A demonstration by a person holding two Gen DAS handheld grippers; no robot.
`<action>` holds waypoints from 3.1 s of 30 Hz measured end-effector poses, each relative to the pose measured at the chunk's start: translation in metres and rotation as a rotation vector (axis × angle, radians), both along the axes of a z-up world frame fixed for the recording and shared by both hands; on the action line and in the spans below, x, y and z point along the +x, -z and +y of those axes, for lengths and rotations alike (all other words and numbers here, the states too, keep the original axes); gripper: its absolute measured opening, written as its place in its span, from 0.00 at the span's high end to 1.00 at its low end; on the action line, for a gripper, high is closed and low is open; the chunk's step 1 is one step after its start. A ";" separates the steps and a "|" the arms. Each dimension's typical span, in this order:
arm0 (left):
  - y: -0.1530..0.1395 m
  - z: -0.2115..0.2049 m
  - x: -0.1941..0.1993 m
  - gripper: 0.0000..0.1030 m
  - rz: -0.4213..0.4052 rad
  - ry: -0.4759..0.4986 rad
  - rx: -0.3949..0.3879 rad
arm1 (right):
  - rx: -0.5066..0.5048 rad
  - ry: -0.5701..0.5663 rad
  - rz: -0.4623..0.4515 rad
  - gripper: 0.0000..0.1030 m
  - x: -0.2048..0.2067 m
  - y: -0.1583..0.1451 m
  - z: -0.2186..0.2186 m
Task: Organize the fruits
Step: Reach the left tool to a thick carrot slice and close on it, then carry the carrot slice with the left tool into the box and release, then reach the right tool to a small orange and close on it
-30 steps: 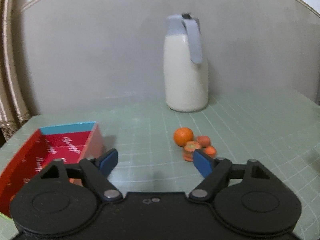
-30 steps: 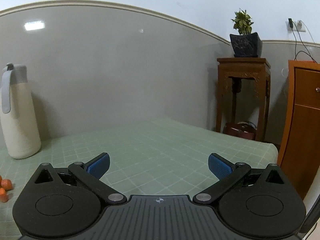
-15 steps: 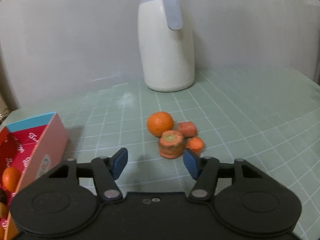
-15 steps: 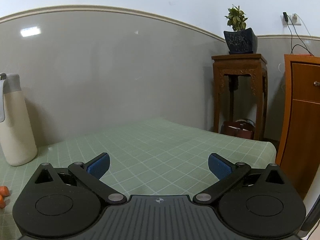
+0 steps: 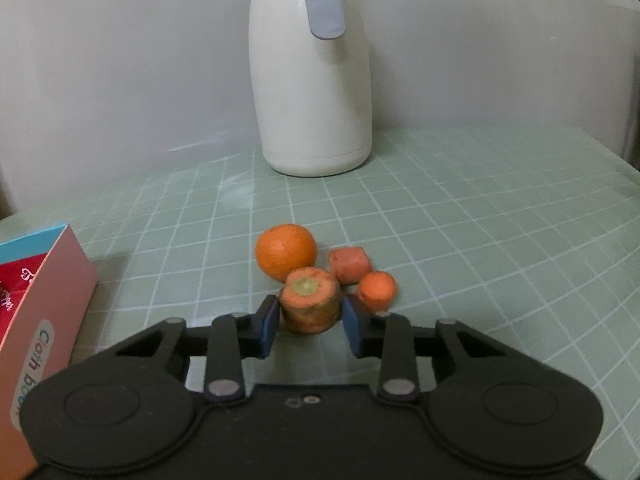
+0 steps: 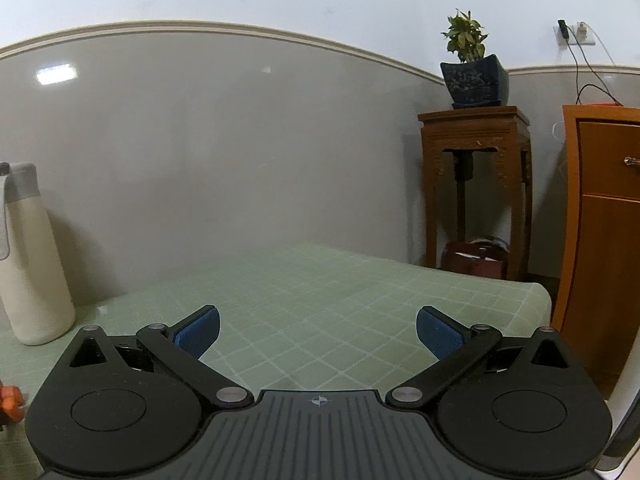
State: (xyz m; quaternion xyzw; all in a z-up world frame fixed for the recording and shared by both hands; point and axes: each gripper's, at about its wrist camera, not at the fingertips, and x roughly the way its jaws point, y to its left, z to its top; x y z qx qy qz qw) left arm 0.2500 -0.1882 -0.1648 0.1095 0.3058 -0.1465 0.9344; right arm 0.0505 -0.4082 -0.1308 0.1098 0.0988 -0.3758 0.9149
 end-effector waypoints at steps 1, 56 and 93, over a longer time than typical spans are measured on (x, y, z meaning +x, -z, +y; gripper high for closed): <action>0.000 0.001 -0.001 0.76 -0.003 -0.001 -0.003 | 0.000 -0.003 -0.001 0.00 0.000 0.000 0.001; -0.078 0.239 -0.096 0.13 -0.287 -0.652 -0.039 | -0.079 -0.445 0.063 0.00 0.085 0.015 0.138; -0.065 0.368 -0.137 0.07 -0.243 -1.026 -0.069 | 0.154 -0.674 0.345 0.63 0.201 0.044 0.169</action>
